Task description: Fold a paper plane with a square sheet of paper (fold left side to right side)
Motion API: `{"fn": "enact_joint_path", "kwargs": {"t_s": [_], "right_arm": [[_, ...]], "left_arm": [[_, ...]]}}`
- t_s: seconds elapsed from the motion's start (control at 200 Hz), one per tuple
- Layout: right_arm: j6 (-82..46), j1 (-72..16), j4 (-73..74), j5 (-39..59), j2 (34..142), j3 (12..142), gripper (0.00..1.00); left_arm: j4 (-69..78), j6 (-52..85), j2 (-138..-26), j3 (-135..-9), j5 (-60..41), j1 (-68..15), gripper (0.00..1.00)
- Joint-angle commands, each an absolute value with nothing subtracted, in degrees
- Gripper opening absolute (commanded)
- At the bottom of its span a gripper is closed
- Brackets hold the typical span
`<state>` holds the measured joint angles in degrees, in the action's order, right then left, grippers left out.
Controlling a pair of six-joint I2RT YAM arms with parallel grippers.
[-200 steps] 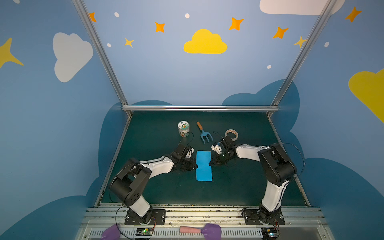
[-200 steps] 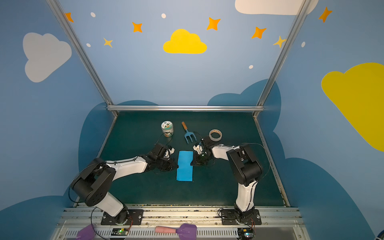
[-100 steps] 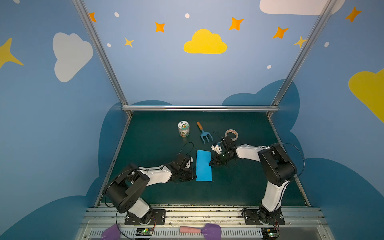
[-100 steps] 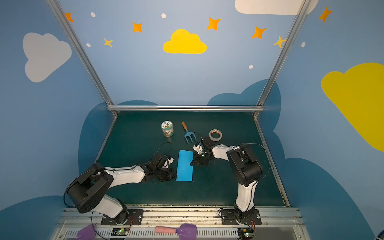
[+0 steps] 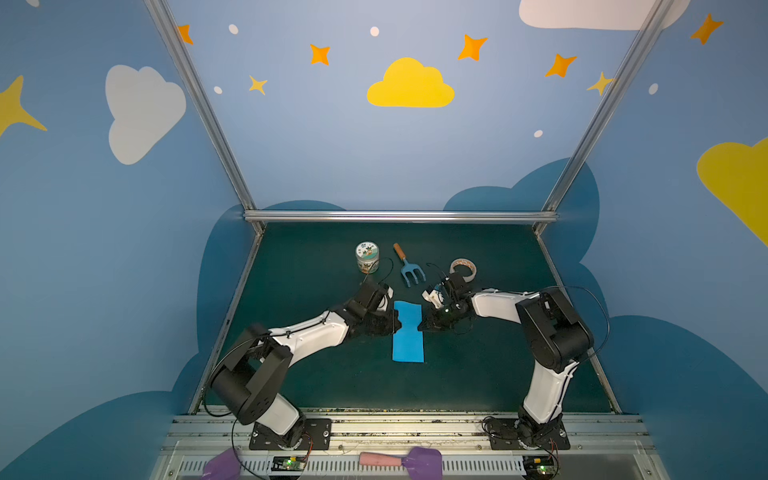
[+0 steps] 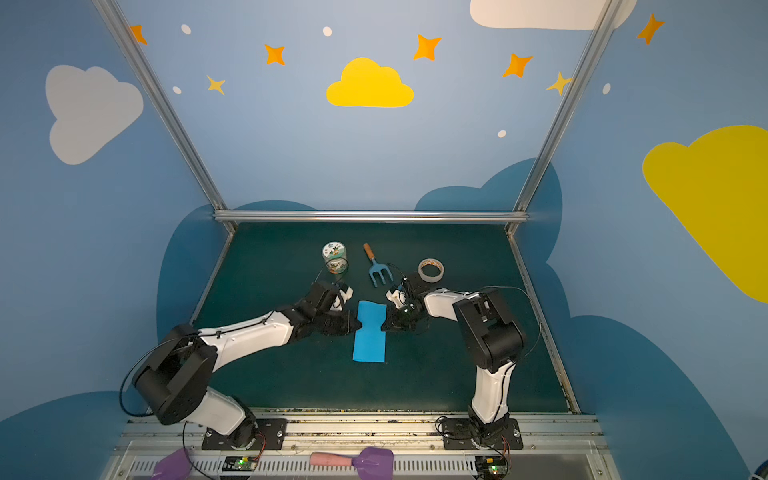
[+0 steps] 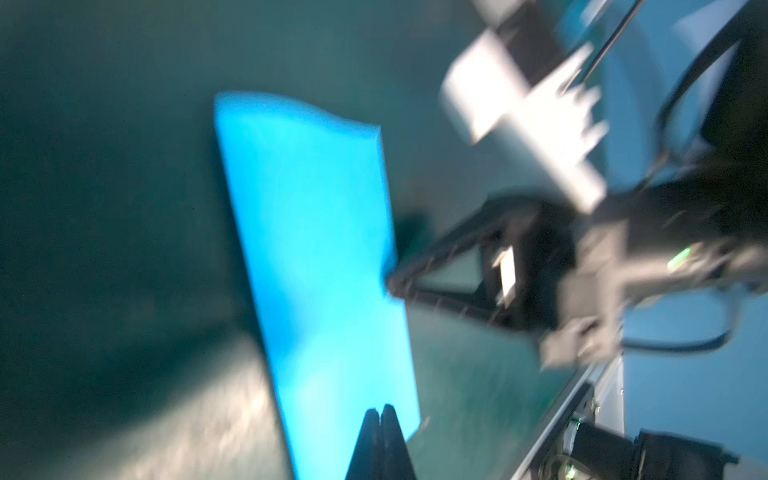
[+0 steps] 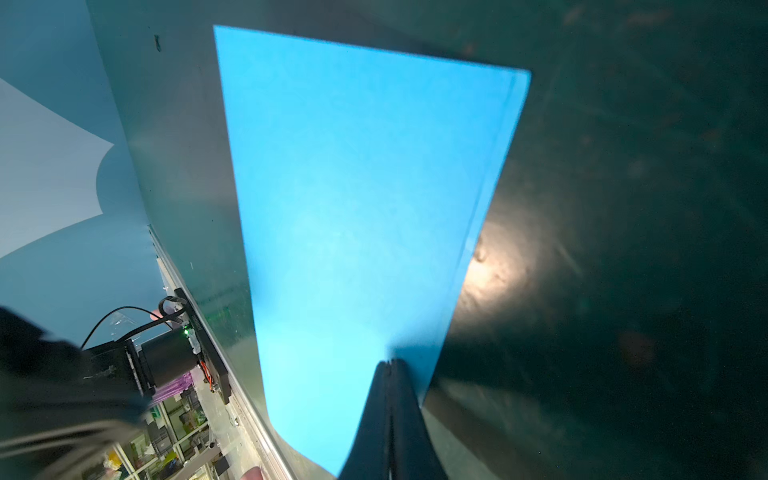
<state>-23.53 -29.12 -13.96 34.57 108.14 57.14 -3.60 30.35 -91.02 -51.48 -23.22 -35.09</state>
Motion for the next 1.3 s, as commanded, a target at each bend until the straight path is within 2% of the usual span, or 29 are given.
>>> {"fn": "enact_joint_path", "kwargs": {"t_s": [0.0,0.29,1.036,1.297], "right_arm": [[-23.01,-28.57,-18.60,22.15,112.82,53.79,0.00],[-23.03,-28.60,-18.72,22.13,112.50,53.67,0.00],[-22.74,-28.62,-18.76,22.84,112.67,54.64,0.00],[-21.73,-28.69,-23.05,26.03,107.14,60.66,0.00]], "left_arm": [[-9.10,24.49,-97.06,-56.21,-25.91,-32.37,0.04],[-14.07,18.46,-106.11,-64.48,-29.18,-29.05,0.04],[-11.96,19.51,-110.75,-62.67,-26.92,-27.99,0.04],[-11.41,19.69,-110.32,-61.20,-26.76,-27.97,0.04]]}}
